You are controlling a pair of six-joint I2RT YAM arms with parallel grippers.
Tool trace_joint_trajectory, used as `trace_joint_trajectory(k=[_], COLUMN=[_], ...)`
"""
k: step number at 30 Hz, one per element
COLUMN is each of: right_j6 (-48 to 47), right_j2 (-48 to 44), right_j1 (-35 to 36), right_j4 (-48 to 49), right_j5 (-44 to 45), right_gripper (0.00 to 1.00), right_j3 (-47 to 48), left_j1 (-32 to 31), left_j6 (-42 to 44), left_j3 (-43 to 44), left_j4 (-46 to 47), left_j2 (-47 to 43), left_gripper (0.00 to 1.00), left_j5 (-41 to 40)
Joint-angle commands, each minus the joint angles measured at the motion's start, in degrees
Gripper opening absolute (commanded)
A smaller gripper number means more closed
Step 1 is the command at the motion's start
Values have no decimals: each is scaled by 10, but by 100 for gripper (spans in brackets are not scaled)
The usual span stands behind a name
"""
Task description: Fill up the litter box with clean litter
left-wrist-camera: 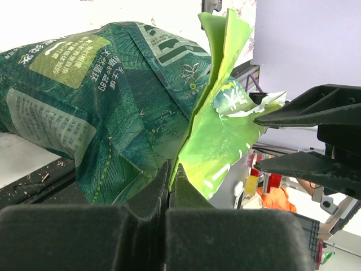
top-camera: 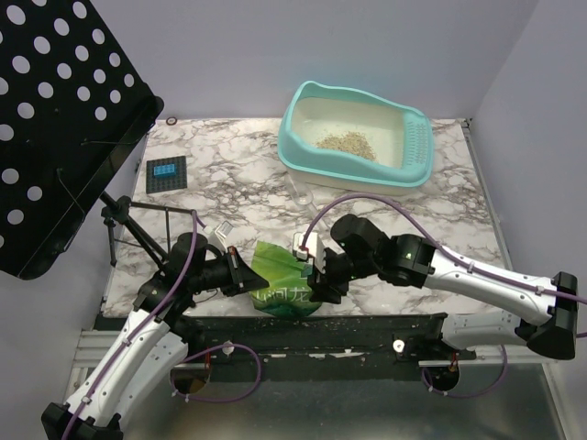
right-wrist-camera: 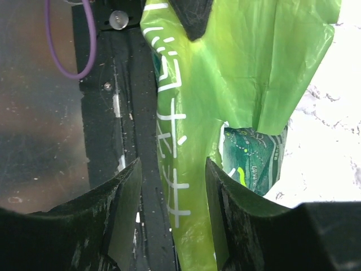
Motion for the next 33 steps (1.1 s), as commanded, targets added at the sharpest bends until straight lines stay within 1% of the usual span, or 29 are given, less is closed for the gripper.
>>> trace_joint_trajectory(k=[1,10,16,17,18,19,20,22,23,25,26,27,28,29,31,33], right_j6=[-24,-31,-18,-15,-14,-13,-12,-11,-9,-7,-4,-1,0,7,10,9], right_j2=[10,35,53,53,52,50,49,45,43,36,33,29,27,25,22,17], right_j1=[9,14,19,20,20,21,20,21,20,20,20,20,20,20,21,19], right_j4=[33,40,41,41,41,41,39,33,30,21,18,15,10,6,-8,-16], right_j5=[40,7,19,22,25,31,37,48,59,63,75,79,83,92,97,100], right_gripper=[57,57,57,56,53,47,35,3,0,0,0,0,0,0,0,0], right_j3=[-16,-27,-50,-55,-60,-62,-66,-70,-73,-74,-75,-75,-74,-71,-67,-64], left_j1=[3,4,4,3,3,3,4,4,3,4,4,4,4,4,4,4], left_j6=[-6,-4,-7,-7,-7,-7,-7,-5,-4,3,13,30,50,79,136,181], left_j3=[-10,-12,-14,-13,-14,-14,-14,-12,-12,-6,5,21,45,74,137,181], left_j4=[-43,-40,-28,-27,-26,-26,-25,-21,-19,-11,-10,-16,-26,-37,-57,-57], left_j2=[8,10,14,14,13,14,13,15,14,17,18,21,23,26,32,35], left_gripper=[0,0,0,0,0,0,0,0,0,1,5,16,30,34,38,38], left_j5=[-42,-40,-34,-35,-35,-34,-33,-30,-30,-32,-38,-54,-77,-95,-141,-179])
